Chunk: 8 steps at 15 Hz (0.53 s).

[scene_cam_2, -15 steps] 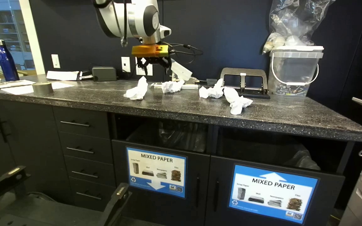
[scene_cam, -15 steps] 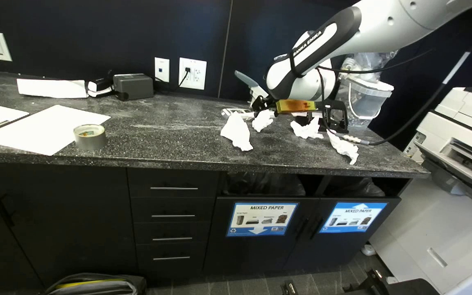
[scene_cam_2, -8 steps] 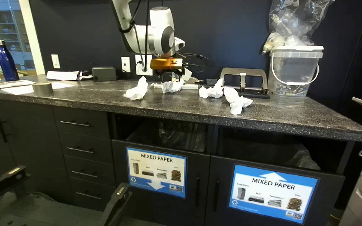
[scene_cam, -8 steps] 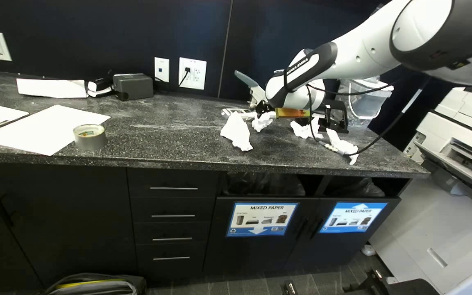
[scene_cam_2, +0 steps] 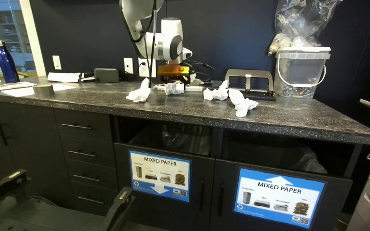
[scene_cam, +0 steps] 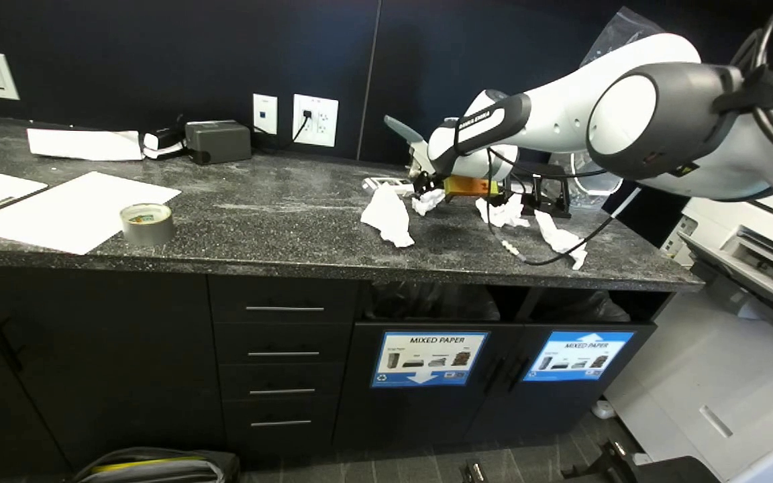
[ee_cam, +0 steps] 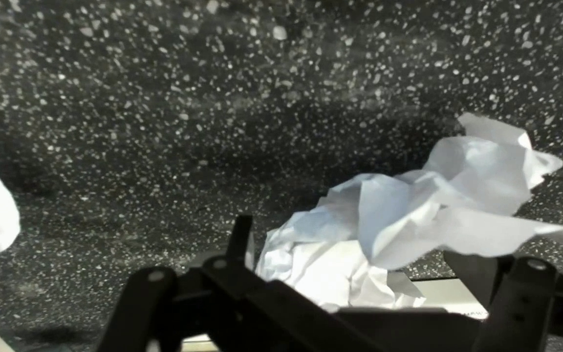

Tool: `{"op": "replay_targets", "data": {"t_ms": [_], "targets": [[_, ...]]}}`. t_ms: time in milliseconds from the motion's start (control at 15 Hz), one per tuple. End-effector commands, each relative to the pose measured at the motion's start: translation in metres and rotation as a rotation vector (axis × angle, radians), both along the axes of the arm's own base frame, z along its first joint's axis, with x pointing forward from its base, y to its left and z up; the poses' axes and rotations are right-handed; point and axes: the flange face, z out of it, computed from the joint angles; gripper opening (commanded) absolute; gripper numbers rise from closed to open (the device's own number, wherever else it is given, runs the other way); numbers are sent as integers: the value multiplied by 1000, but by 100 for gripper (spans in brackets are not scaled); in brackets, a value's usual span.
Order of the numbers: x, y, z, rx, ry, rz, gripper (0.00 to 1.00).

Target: Put the papers in the bin to the left

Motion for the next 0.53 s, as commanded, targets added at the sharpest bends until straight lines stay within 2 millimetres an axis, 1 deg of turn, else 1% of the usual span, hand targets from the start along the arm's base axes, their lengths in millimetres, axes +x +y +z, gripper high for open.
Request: {"op": "replay_targets", "data": {"t_ms": [0, 333, 467], "targets": [[19, -2, 1, 25, 22, 19, 100], [18, -4, -21, 22, 130, 28, 100], [18, -5, -28, 20, 141, 22, 100]]}}
